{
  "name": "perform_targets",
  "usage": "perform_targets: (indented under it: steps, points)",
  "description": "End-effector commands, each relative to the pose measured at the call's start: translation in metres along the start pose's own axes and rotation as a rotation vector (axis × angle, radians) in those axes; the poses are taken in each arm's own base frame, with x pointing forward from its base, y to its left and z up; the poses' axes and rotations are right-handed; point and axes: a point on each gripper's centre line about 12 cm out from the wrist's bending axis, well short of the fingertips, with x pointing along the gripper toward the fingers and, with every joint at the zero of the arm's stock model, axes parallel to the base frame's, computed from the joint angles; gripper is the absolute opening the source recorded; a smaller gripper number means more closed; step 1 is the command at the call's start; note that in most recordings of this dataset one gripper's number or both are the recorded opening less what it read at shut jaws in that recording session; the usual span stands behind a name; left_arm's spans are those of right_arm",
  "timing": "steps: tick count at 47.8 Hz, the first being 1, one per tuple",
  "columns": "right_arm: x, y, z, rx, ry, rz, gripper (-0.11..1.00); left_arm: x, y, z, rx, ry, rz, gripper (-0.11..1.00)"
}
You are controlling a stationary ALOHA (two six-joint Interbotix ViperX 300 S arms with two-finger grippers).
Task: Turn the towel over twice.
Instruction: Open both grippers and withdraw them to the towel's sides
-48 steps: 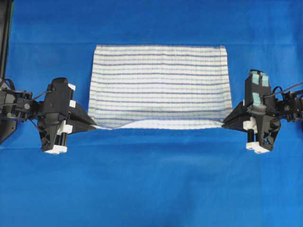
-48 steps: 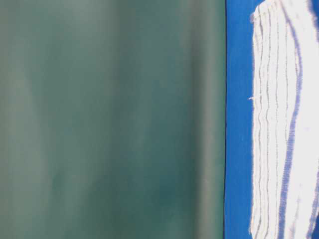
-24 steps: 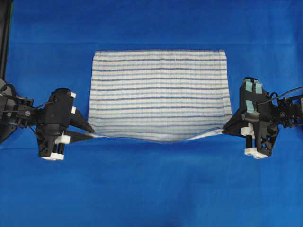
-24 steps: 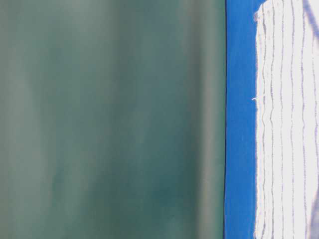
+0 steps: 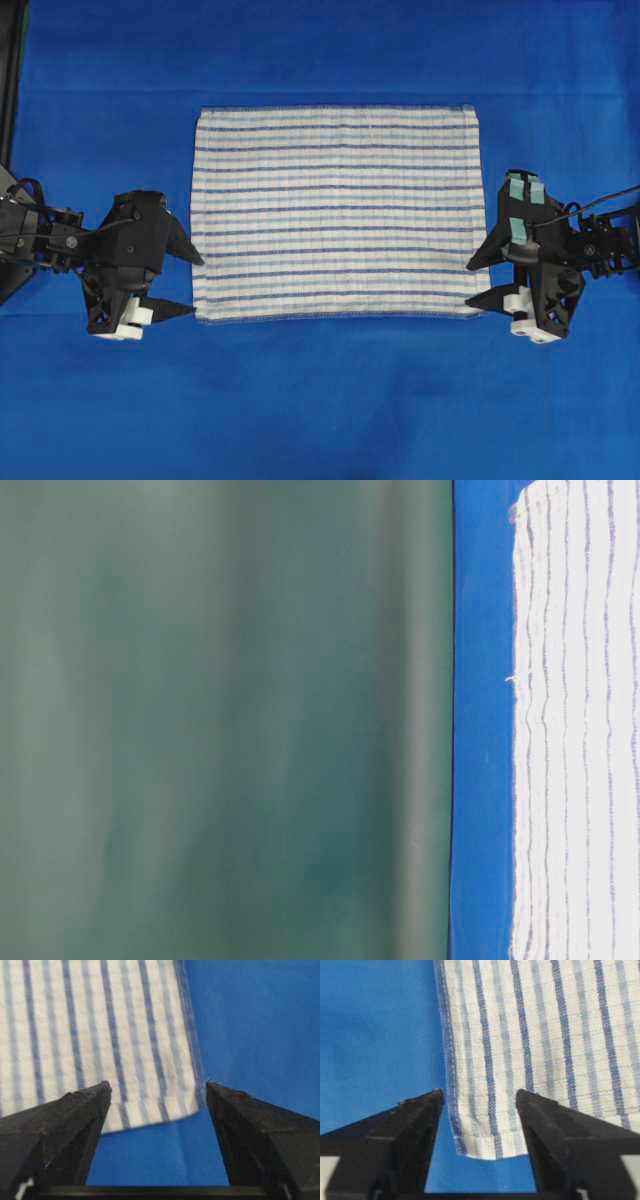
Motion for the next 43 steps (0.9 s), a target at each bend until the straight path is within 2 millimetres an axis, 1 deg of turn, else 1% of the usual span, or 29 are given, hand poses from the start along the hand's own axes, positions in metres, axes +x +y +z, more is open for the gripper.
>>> perform_targets:
  steps: [1,8,17,20,25,31,38,43]
  points:
    - [-0.010,0.005,0.017,-0.018,-0.052,0.014,0.61,-0.007,0.006,0.017,-0.015,-0.062,0.018,0.72]
    - [-0.027,-0.004,0.033,-0.065,-0.111,-0.017,0.61,-0.023,0.025,0.034,-0.051,-0.145,0.074,0.71]
    - [-0.057,-0.030,0.057,-0.100,-0.247,-0.099,0.61,-0.047,0.053,0.048,-0.105,-0.252,0.166,0.72]
    - [-0.067,-0.038,0.062,-0.097,-0.287,-0.125,0.61,-0.054,0.059,0.050,-0.116,-0.281,0.187,0.72]
    - [-0.081,-0.050,0.069,-0.096,-0.350,-0.163,0.61,-0.064,0.062,0.053,-0.122,-0.334,0.204,0.72]
    - [-0.091,-0.056,0.072,-0.100,-0.397,-0.187,0.61,-0.075,0.062,0.057,-0.117,-0.398,0.208,0.71]
    - [-0.093,-0.061,0.073,-0.099,-0.407,-0.203,0.61,-0.084,0.064,0.057,-0.119,-0.435,0.220,0.72]
    - [-0.092,-0.066,0.073,-0.086,-0.399,-0.220,0.61,-0.084,0.067,0.056,-0.125,-0.433,0.233,0.72]
